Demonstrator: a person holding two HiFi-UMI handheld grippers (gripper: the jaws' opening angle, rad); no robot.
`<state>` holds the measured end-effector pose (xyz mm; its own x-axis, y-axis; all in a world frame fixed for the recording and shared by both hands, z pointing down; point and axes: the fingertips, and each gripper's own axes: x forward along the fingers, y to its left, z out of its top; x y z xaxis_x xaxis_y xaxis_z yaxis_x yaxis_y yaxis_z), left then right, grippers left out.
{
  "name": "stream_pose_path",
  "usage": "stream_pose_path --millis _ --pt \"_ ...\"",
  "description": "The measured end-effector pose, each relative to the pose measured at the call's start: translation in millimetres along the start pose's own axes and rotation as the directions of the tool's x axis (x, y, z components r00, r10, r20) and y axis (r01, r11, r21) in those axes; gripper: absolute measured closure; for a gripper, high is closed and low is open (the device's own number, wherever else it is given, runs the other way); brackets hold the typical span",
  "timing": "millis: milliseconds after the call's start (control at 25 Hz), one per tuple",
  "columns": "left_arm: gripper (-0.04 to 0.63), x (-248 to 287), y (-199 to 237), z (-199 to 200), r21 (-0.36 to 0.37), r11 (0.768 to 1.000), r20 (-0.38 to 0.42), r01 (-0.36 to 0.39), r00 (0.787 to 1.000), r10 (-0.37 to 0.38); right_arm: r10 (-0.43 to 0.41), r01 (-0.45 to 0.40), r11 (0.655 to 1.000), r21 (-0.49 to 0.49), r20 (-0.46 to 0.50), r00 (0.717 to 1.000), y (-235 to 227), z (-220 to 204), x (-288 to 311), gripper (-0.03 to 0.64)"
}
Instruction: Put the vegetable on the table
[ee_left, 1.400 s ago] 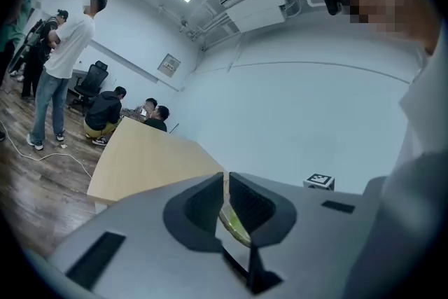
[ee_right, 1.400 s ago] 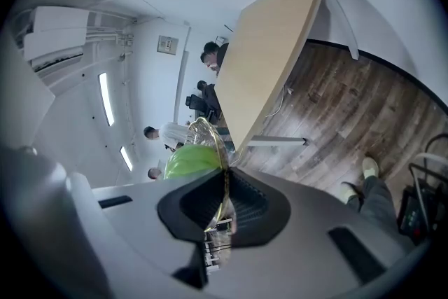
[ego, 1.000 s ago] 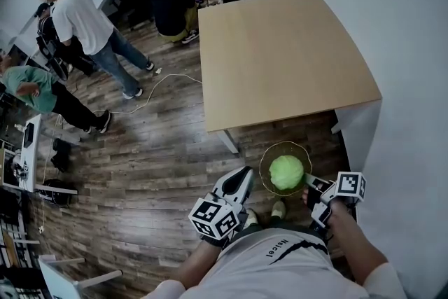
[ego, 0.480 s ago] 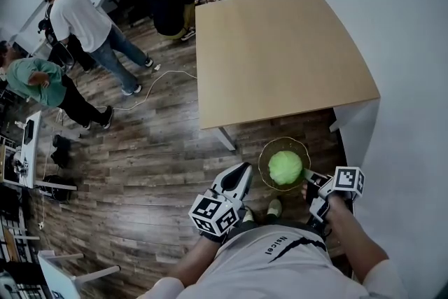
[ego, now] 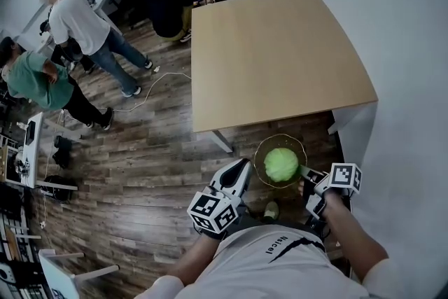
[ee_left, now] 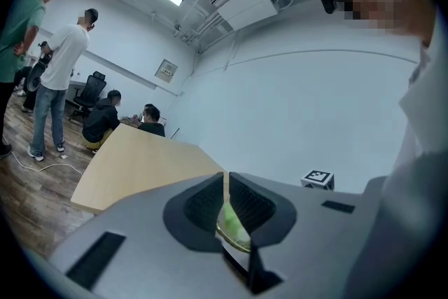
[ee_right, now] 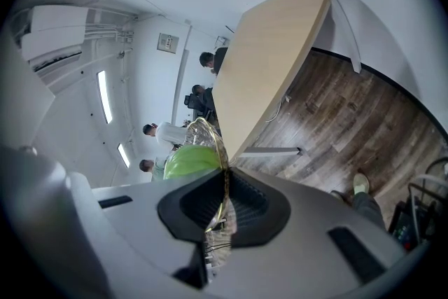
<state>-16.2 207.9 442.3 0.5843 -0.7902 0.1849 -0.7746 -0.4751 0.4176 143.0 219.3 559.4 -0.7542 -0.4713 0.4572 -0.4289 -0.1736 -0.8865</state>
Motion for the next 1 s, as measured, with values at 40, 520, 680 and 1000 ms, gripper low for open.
stream_pose_path --millis 40,520,680,1000 --pt "0.558 2 -1 0 0.003 1.000 -0.001 0.001 1.000 -0.001 0.002 -0.002 1.000 -0.001 0.002 1.000 1 3 0 0.586" --pt "0.558 42 11 13 0.016 1.000 -0.007 0.023 1.000 -0.023 0.007 -0.007 1.000 0.021 0.013 1.000 2 33 18 0.586" --pt "0.558 55 33 22 0.015 0.999 -0.006 0.029 1.000 -0.029 0.000 -0.001 1.000 0.029 0.027 1.000 7 47 38 0.586" --pt "0.558 106 93 55 0.023 0.998 -0.023 0.059 0.998 -0.059 -0.015 0.011 0.998 0.056 0.066 0.998 28 98 91 0.586"
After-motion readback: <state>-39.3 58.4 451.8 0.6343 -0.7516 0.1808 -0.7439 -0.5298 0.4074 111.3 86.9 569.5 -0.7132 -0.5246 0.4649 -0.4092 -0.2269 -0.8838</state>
